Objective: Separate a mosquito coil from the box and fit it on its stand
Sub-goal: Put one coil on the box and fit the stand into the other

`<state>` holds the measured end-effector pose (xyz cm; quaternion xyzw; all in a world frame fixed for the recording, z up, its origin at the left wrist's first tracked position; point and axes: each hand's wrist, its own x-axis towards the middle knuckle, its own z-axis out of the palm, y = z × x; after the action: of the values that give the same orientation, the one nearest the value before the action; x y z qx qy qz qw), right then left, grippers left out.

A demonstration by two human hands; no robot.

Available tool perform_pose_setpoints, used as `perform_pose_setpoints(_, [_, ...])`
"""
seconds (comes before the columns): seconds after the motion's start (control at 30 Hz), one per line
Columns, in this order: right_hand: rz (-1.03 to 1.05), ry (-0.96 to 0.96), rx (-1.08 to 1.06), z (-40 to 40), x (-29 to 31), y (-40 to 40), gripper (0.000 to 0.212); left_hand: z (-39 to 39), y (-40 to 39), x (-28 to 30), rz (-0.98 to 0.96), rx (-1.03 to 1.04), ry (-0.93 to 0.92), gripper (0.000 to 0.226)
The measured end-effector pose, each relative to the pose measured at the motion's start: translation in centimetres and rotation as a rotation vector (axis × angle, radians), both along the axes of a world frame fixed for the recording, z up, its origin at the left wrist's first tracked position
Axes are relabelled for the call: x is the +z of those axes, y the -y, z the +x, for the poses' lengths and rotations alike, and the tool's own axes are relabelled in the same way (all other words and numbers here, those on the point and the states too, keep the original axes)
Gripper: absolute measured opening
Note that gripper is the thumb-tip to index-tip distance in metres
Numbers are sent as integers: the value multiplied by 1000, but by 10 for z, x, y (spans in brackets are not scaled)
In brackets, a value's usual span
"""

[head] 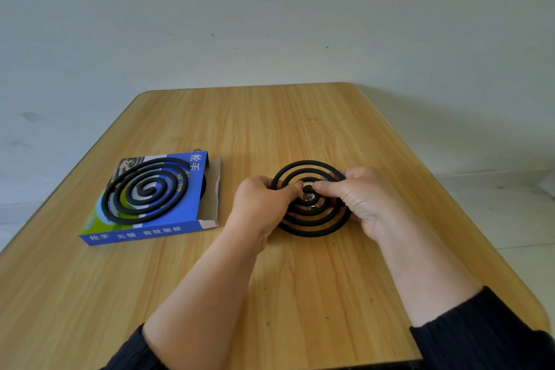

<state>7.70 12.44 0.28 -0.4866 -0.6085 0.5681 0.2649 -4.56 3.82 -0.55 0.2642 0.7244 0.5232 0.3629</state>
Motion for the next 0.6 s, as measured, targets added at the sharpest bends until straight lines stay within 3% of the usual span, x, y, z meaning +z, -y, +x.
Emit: perform_pose_setpoints(0.6, [-28, -13, 1, -1, 4, 2, 16, 5, -1, 0, -8, 64, -45, 33])
